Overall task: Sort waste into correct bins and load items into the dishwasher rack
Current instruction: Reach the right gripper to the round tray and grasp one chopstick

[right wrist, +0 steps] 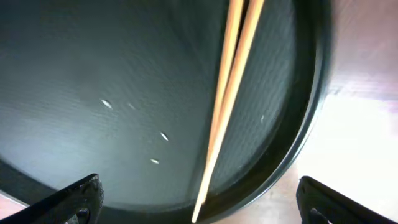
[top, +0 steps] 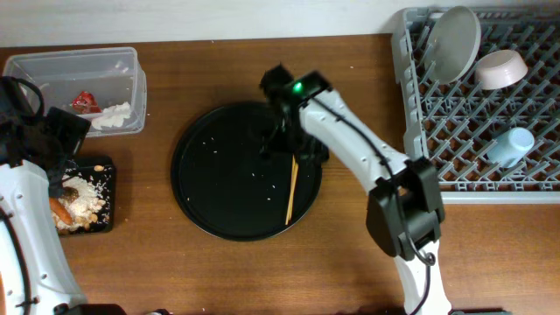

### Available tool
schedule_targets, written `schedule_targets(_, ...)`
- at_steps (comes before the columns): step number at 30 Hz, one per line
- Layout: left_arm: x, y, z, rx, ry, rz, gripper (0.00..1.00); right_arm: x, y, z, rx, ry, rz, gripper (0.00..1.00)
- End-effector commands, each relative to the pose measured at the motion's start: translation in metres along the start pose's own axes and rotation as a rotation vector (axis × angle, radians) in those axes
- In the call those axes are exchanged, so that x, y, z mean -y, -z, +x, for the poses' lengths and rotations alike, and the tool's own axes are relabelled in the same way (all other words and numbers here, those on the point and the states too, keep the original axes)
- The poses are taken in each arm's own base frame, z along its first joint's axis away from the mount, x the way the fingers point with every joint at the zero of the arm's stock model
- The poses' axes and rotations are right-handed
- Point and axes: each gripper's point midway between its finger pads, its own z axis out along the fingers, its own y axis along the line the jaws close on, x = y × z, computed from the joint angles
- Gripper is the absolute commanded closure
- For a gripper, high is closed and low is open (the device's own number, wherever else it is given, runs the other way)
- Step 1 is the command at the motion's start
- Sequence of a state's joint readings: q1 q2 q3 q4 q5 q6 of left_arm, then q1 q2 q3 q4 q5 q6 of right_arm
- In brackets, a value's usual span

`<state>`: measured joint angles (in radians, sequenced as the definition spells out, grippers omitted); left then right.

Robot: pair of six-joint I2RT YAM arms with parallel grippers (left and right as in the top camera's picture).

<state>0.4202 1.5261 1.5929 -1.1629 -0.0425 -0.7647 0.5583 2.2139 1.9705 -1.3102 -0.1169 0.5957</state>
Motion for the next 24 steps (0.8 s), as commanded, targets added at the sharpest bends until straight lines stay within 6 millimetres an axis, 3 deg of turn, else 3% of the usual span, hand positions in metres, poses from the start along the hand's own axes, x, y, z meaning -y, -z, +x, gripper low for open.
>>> schedule_targets(1, -0.003, -0.001, -0.001, 0.007, 0.01, -0.015, 0.01, -0.003, -0.015, 0.014, -0.014, -0.045, 0.032, 0.01)
schedule_targets(5, -0.003, -0.001, -0.001, 0.007, 0.01, -0.015, 0.01, -0.016, -0.031, 0.022, -0.006, -0.004, 0.025, 0.07)
schedule_targets(7, -0.003, -0.001, -0.001, 0.007, 0.01, -0.015, 0.01, -0.023, -0.039, 0.022, 0.011, 0.012, 0.011, 0.15)
schedule_targets(9, -0.003, -0.001, -0.001, 0.006, 0.01, -0.015, 0.01, -0.017, -0.048, 0.024, 0.007, -0.039, 0.028, 0.21)
schedule_targets(19, -0.003, -0.001, -0.001, 0.007, 0.009, -0.015, 0.01, 0.007, -0.062, 0.019, 0.001, -0.08, 0.064, 0.24)
schedule_targets(22, -0.003, -0.001, -0.001, 0.007, 0.009, -0.015, 0.01, 0.012, -0.062, 0.016, -0.002, -0.096, 0.065, 0.41)
schedule_targets(24, -0.003, -0.001, -0.001, 0.007, 0.01, -0.015, 0.01, 0.013, -0.064, 0.016, -0.002, -0.096, 0.064, 0.46)
